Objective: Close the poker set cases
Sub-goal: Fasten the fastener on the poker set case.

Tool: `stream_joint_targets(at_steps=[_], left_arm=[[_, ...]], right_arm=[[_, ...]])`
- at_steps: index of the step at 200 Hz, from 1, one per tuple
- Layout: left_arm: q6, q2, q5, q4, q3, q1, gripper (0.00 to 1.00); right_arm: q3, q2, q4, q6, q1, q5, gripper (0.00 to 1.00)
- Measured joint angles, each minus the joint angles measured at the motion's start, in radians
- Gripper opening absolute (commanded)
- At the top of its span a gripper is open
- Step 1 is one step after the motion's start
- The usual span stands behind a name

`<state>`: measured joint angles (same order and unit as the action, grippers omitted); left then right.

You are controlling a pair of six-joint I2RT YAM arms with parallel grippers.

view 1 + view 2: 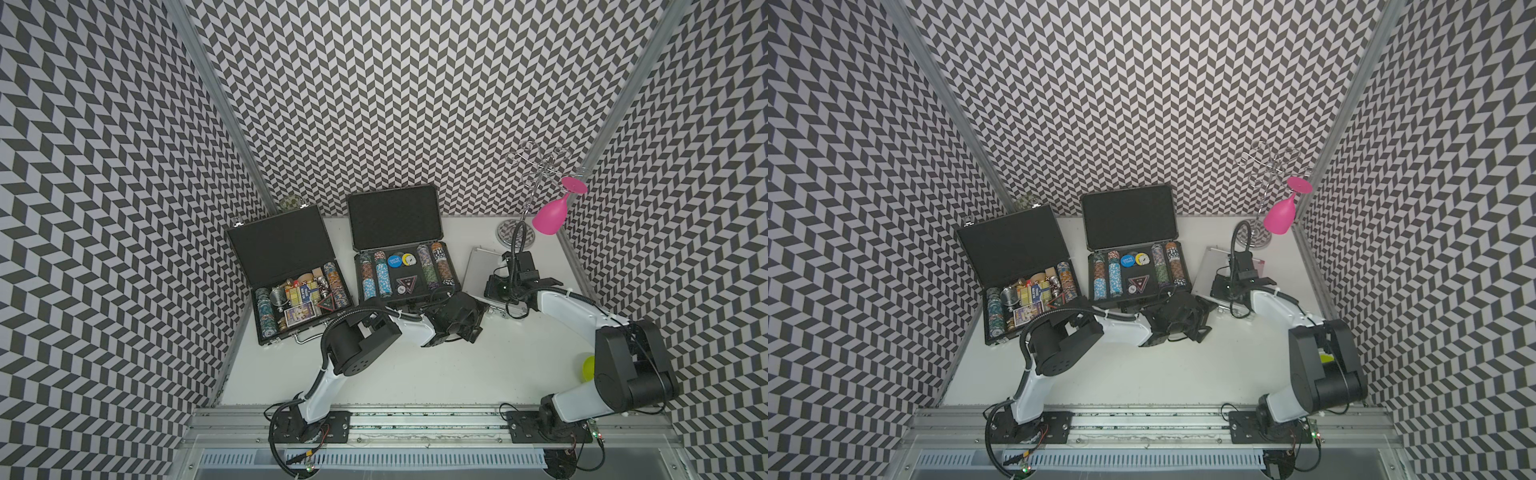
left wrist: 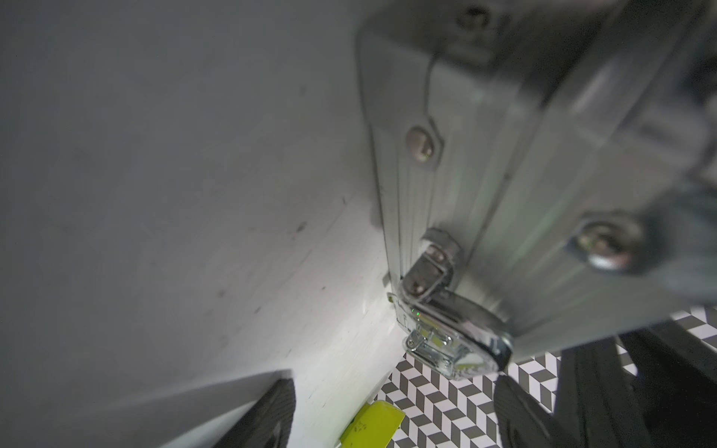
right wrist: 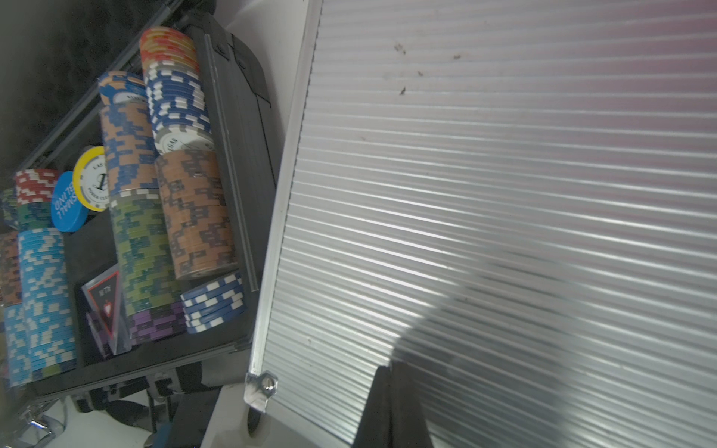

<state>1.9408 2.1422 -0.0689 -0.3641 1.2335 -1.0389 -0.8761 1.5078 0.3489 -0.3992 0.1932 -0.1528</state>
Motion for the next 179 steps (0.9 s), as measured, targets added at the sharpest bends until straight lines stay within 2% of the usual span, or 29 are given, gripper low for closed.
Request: stream_joint_targets(at_steps=[97, 141, 179], left_arm=[[-0.088, 0.024, -0.038, 0.460, 0.254, 0.020, 0.82], [-0.139, 0.034, -0.042, 0.563, 0.310, 0.021, 0.80], [-0.160, 0.033, -0.040, 0.569, 0.310, 0.018, 0.80]], right_arm=[[0.000, -0.016, 0.021, -0.014, -0.010, 0.012, 0.00], [-0.001, -0.035, 0.067, -0.016, -0.041, 0.021, 0.00], [-0.004, -0.049, 0.107, -0.015, -0.061, 0.021, 0.00]])
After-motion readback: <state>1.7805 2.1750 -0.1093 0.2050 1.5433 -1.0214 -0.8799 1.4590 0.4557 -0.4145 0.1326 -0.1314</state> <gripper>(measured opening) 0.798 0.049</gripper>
